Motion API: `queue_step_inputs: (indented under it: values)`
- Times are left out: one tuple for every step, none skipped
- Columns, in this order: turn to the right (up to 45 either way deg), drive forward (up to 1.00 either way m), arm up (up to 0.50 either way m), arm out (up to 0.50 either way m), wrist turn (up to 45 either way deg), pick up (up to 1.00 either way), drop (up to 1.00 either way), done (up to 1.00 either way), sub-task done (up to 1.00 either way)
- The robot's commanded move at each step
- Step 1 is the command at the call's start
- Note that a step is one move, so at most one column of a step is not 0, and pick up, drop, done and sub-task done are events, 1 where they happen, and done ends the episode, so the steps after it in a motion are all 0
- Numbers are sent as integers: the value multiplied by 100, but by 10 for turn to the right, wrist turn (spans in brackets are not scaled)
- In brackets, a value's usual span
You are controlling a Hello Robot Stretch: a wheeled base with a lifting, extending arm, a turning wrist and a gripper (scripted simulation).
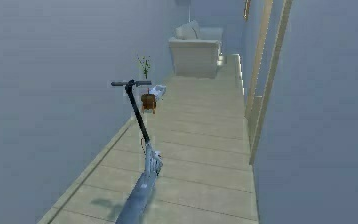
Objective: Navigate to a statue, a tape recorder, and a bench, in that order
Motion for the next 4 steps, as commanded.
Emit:
queue_step_inputs:
  values:
    - [120, 0, 0, 0, 0, 0, 0, 0, 0]
    - [0, 100, 0, 0, 0, 0, 0, 0, 0]
    - [30, 0, 0, 0, 0, 0, 0, 0, 0]
    - [0, 80, 0, 0, 0, 0, 0, 0, 0]
